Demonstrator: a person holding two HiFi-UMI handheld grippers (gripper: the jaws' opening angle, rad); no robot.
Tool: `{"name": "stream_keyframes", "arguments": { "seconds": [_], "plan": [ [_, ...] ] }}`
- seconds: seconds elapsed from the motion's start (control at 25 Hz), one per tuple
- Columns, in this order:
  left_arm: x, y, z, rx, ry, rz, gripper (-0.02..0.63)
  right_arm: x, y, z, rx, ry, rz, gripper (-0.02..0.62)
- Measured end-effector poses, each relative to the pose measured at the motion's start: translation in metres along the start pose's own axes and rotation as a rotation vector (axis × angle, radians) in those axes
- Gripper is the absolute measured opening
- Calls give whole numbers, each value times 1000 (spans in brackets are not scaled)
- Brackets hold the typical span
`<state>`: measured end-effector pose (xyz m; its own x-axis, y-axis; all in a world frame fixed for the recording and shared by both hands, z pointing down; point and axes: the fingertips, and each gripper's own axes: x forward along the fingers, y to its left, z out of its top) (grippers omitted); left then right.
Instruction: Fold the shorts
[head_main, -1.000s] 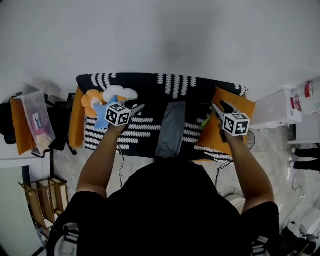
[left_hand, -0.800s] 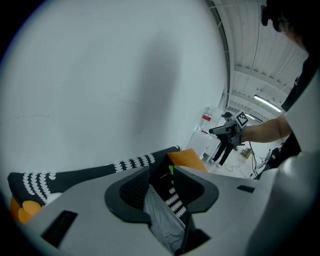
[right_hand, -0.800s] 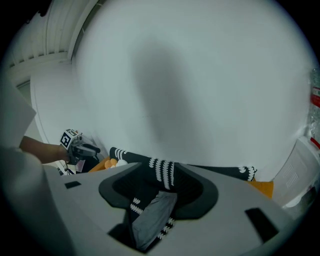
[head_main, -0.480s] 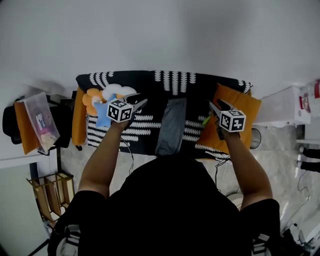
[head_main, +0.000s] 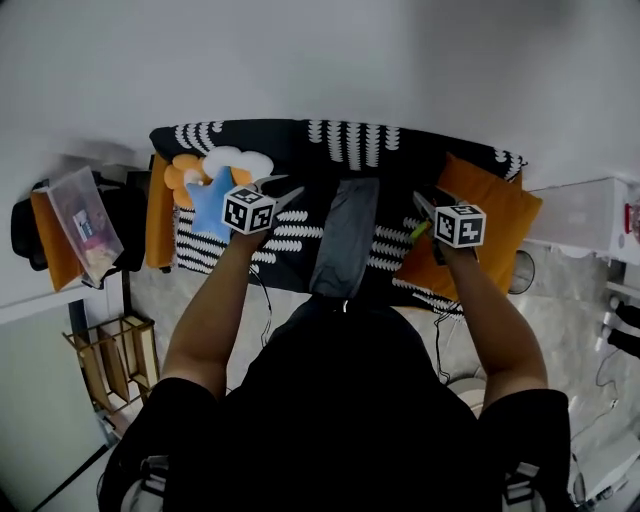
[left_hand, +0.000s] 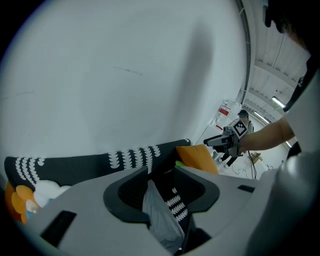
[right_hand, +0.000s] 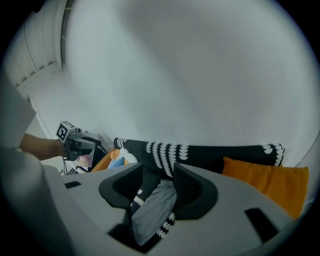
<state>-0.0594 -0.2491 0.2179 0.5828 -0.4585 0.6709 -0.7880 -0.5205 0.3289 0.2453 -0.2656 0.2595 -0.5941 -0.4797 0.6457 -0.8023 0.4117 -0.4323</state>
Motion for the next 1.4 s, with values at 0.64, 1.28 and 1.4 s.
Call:
{"name": "stream_keyframes", "arguments": {
  "seconds": [0.64, 1.28, 1.4],
  "plan": [
    [129, 72, -84, -15, 196, -71, 196, 163, -43, -71, 18, 133, -23, 198],
    [258, 144, -187, -19, 274, -153, 215, 298, -85, -148, 30, 223, -28, 213],
    [281, 148, -207, -4, 287, -166, 216, 317, -91, -164, 28, 234, -27, 213]
  ]
}}
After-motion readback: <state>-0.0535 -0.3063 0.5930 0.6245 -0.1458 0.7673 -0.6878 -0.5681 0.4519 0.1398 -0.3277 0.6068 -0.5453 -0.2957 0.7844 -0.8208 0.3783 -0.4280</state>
